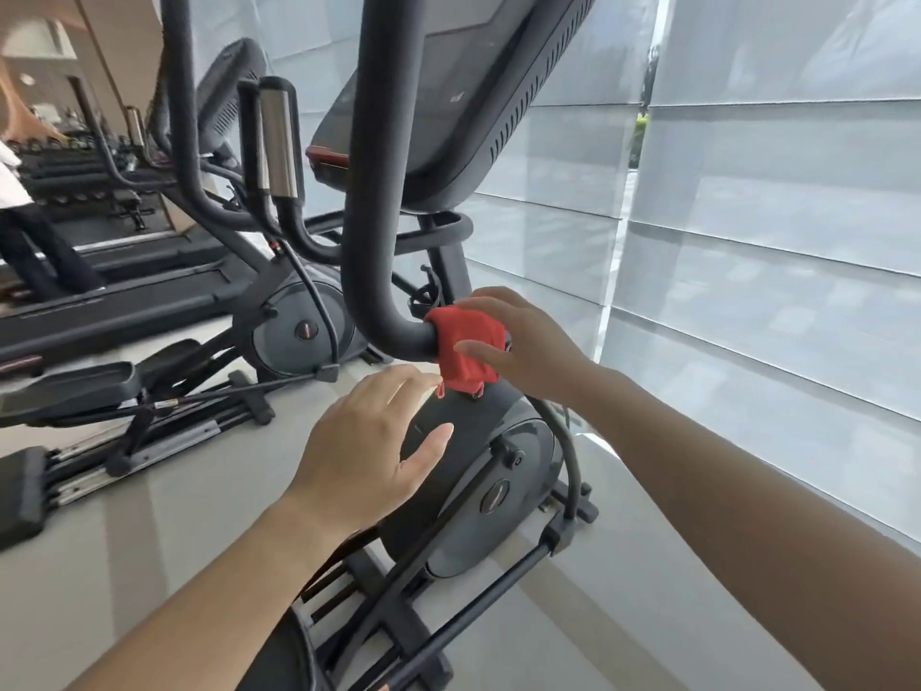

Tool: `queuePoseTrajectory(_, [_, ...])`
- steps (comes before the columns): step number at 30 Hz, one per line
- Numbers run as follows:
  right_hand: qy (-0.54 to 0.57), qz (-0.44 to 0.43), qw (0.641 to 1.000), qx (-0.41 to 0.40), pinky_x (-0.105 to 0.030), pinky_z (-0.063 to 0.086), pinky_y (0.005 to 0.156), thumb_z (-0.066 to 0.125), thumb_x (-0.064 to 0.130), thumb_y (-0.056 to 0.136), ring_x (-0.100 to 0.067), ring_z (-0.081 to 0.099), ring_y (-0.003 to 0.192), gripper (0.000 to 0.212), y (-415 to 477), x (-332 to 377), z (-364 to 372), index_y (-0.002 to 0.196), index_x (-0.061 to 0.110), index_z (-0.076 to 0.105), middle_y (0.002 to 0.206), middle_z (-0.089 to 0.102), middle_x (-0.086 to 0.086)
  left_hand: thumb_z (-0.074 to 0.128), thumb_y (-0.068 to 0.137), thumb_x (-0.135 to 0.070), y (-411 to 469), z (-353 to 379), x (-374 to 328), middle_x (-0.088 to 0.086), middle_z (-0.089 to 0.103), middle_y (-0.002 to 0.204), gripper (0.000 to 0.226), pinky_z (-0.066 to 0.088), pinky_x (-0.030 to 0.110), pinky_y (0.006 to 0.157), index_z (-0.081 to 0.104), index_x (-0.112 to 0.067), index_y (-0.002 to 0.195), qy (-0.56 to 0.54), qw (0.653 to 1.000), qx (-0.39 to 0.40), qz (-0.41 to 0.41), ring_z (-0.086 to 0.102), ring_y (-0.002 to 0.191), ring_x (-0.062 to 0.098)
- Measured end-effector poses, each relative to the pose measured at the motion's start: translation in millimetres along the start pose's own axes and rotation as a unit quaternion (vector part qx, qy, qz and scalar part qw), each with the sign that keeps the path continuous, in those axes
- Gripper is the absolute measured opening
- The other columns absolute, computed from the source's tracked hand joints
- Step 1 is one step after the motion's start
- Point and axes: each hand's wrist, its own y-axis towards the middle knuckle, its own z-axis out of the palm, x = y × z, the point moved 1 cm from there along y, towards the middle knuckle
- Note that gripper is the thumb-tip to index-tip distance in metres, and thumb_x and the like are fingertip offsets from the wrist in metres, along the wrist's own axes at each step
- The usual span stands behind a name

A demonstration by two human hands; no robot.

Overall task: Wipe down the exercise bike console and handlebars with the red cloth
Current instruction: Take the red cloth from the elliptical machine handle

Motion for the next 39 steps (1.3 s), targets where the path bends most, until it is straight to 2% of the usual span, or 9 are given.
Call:
queuePoseTrajectory(4, [0.01, 0.028, 0.999, 0.024, -0.036, 0.037, 0.103, 0.062, 0.044, 0.083, -0.007, 0.046, 0.116, 0.045, 11, -2, 9, 0.125, 0.033, 0.052, 0.13, 0.049, 0.014, 0.039, 0.087, -0.047, 1, -1, 5, -0.007, 0.058, 0.118, 0.044, 0.049, 0.03, 0.083, 0.054, -0.021, 0.121, -0.009, 1.0, -0.005, 0.01, 0.054, 0.108, 0.013])
queuePoseTrajectory(9, [0.059, 0.06, 0.996, -0.029, -0.025, 0.041, 0.092, 0.072, 0.032, 0.077, -0.005, 0.051, 0.102, 0.035, 9, 6, 11, 0.111, 0.03, 0.063, 0.109, 0.055, 0.018, 0.038, 0.088, -0.049, 8, 2, 20, -0.009, 0.058, 0.119, 0.047, 0.043, 0.021, 0.084, 0.055, -0.022, 0.123, -0.028, 0.999, 0.022, 0.04, 0.053, 0.108, 0.01])
queuePoseTrajectory(13, [0.082, 0.094, 0.987, -0.102, -0.029, 0.046, 0.09, 0.079, 0.024, 0.071, -0.01, 0.057, 0.098, 0.03, 5, 13, 15, 0.099, 0.024, 0.069, 0.103, 0.061, 0.01, 0.037, 0.088, -0.05, 15, 3, 33, -0.007, 0.059, 0.122, 0.049, 0.042, 0.021, 0.087, 0.055, -0.022, 0.124, -0.058, 0.995, 0.038, 0.075, 0.055, 0.112, 0.011])
queuePoseTrajectory(17, [0.078, 0.11, 0.979, -0.154, -0.041, 0.051, 0.085, 0.077, 0.016, 0.07, -0.015, 0.059, 0.092, 0.022, -3, 24, 17, 0.084, 0.03, 0.068, 0.089, 0.06, 0.014, 0.037, 0.089, -0.052, 19, 3, 39, -0.008, 0.059, 0.123, 0.05, 0.04, 0.019, 0.089, 0.056, -0.022, 0.125, -0.104, 0.986, 0.051, 0.121, 0.057, 0.111, 0.01])
queuePoseTrajectory(24, [0.05, 0.17, 0.953, -0.248, -0.037, 0.056, 0.071, 0.069, 0.006, 0.077, -0.012, 0.061, 0.087, 0.019, -38, 44, 14, 0.089, 0.02, 0.067, 0.09, 0.063, 0.003, 0.04, 0.088, -0.052, 18, 5, 50, -0.009, 0.059, 0.123, 0.047, 0.04, 0.017, 0.091, 0.054, -0.025, 0.125, -0.172, 0.961, 0.08, 0.201, 0.053, 0.116, 0.007])
queuePoseTrajectory(27, [0.02, 0.21, 0.931, -0.297, -0.017, 0.051, 0.061, 0.068, 0.004, 0.078, -0.007, 0.059, 0.084, 0.019, -70, 61, 6, 0.087, 0.021, 0.064, 0.09, 0.063, 0.004, 0.038, 0.089, -0.053, 18, 10, 46, -0.009, 0.058, 0.126, 0.048, 0.042, 0.021, 0.092, 0.053, -0.026, 0.126, -0.204, 0.943, 0.094, 0.247, 0.053, 0.118, 0.008])
queuePoseTrajectory(30, [-0.03, 0.278, 0.91, -0.307, -0.009, 0.043, 0.062, 0.068, 0.006, 0.079, -0.005, 0.057, 0.083, 0.015, -117, 80, 2, 0.086, 0.018, 0.063, 0.088, 0.062, 0.01, 0.04, 0.088, -0.052, 14, 17, 26, -0.007, 0.058, 0.124, 0.048, 0.05, 0.028, 0.088, 0.053, -0.024, 0.125, -0.249, 0.915, 0.116, 0.295, 0.056, 0.112, 0.012])
queuePoseTrajectory(35, [-0.097, 0.441, 0.852, -0.263, -0.016, 0.048, 0.073, 0.068, 0.018, 0.081, -0.007, 0.056, 0.085, 0.013, -230, 124, 20, 0.094, 0.017, 0.066, 0.091, 0.062, 0.009, 0.042, 0.087, -0.051, -18, 35, -26, -0.011, 0.053, 0.121, 0.046, 0.044, 0.021, 0.081, 0.05, -0.027, 0.124, -0.311, 0.849, 0.174, 0.389, 0.055, 0.1, 0.009])
queuePoseTrajectory(39, [-0.094, 0.579, 0.747, -0.312, -0.03, 0.05, 0.082, 0.065, 0.031, 0.083, -0.006, 0.057, 0.09, 0.011, -332, 186, 60, 0.093, 0.028, 0.063, 0.094, 0.062, 0.008, 0.047, 0.091, -0.05, -77, 39, -75, -0.013, 0.047, 0.132, 0.044, 0.037, 0.02, 0.081, 0.048, -0.031, 0.13, -0.349, 0.78, 0.251, 0.455, 0.052, 0.113, 0.011])
